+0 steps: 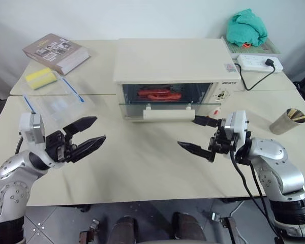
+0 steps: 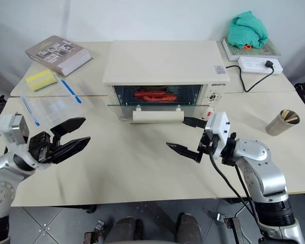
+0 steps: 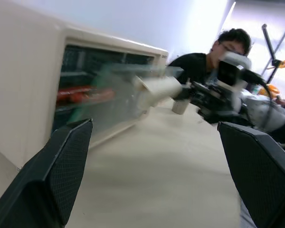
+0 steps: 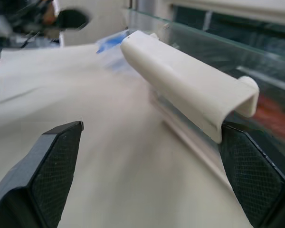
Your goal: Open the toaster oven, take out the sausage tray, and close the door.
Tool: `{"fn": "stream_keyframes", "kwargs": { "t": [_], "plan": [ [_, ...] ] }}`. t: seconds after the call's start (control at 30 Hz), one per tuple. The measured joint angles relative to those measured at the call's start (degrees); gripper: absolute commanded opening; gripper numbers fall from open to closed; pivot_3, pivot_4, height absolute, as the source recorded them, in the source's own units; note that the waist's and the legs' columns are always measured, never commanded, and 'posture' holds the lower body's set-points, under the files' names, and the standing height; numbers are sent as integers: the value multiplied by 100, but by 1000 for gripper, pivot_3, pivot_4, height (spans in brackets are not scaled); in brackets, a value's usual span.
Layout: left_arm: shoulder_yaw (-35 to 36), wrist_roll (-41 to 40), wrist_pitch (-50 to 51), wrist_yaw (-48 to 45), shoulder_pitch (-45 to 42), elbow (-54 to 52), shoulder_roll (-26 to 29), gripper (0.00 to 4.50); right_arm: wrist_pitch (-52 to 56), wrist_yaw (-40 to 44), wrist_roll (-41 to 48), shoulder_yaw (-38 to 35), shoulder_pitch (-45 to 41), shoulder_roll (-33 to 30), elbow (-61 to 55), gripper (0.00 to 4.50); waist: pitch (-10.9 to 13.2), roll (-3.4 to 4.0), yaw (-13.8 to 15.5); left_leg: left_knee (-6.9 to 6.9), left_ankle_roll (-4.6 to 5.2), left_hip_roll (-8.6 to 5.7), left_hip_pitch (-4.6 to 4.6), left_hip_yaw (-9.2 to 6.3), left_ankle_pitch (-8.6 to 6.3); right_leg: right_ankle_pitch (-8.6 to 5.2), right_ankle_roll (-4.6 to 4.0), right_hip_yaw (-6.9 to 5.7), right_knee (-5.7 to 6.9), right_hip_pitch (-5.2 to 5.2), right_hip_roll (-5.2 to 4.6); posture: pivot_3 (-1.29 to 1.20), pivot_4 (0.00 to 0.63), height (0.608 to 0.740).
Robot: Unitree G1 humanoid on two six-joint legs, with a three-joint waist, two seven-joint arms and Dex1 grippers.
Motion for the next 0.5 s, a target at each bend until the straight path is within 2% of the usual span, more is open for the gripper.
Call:
{"fn": "stream_keyframes", "kwargs": {
  "t": [0.17, 0.3, 0.43, 0.5],
  "plan": [
    [-239, 245, -52, 59, -625, 503, -186, 2631, -717, 197, -577, 182, 351, -81, -16, 4500, 0, -1, -9, -1, 0, 0, 0, 8, 0, 1, 1, -1, -1, -3, 0, 0, 150, 740],
    [-739, 762, -182, 238, -1613, 1133, -531, 1375, -1123, 126, -780, 185, 326, 7, 126, 4500, 1, -2, 11, 9, -1, 0, 0, 7, 1, 1, 2, -3, 2, 1, 0, 0, 150, 740],
    [-1219, 1360, -492, 318, -2244, 1818, -911, 69, -1331, 99, -840, 206, 292, 34, 181, 4500, 1, -4, 16, 8, 0, -1, -1, 7, 1, 2, 4, -5, 1, 2, 0, 0, 150, 740],
    [-1372, 1566, -578, 283, -2401, 2042, -1031, 27, -1370, 98, -867, 205, 302, 34, 181, 4500, 1, -4, -4, 4, 0, -1, -1, 8, 1, 2, 5, -7, 0, -1, 0, 0, 150, 740]
  ]
}}
